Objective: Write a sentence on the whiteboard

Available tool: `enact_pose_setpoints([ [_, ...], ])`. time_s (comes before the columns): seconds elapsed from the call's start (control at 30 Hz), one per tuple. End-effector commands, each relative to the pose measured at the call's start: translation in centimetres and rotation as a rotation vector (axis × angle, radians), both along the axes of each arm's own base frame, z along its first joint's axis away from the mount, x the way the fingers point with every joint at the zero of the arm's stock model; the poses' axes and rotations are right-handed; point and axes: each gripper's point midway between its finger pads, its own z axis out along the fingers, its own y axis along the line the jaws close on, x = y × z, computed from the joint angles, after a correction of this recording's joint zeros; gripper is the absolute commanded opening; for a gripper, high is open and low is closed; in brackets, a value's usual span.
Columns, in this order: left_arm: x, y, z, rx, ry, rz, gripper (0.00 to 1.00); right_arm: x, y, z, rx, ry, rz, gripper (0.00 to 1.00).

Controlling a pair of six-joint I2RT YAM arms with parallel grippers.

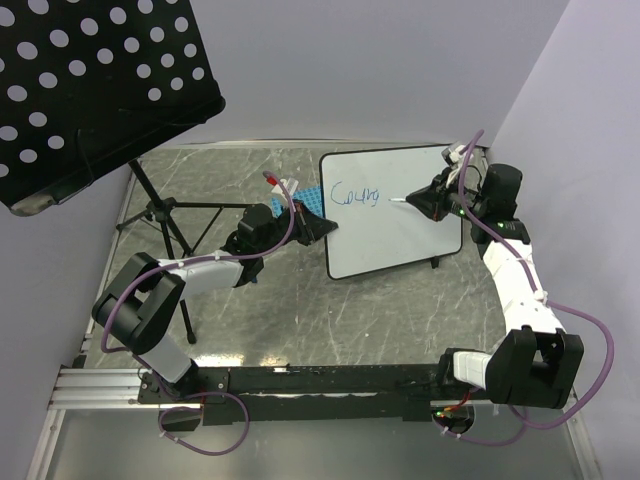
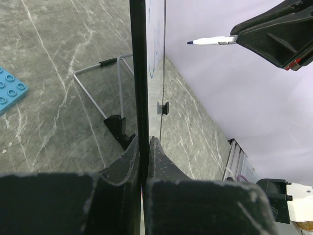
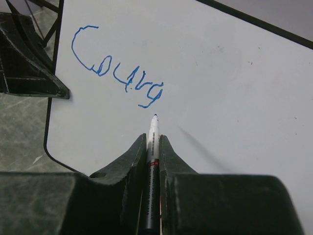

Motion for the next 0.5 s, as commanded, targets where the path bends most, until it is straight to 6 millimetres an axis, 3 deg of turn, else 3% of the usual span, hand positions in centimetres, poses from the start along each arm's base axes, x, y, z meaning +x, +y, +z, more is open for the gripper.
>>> enact_pose_setpoints([
  [0.0, -0.2, -0.2, 2.3, -0.035, -0.104, -0.021, 0.01, 0.7, 0.1, -0.1, 0.002, -0.038, 0.000, 0.00],
  [0.2, -0.1, -0.4, 2.4, -0.030, -0.104, -0.027, 0.01, 1.6, 1.4, -0.8, -0.025, -0.051, -0.013, 0.00],
  [0.27, -0.1, -0.4, 2.5, -0.029, -0.105, -0.025, 0.01, 2.1, 1.5, -0.3, -0.031, -0.087, -0.025, 0.00],
  [0.47, -0.1, -0.4, 2.4, -0.031, -0.102, -0.024, 0.01, 1.3, 2.2, 0.3, -0.032, -0.095, 0.015, 0.00],
])
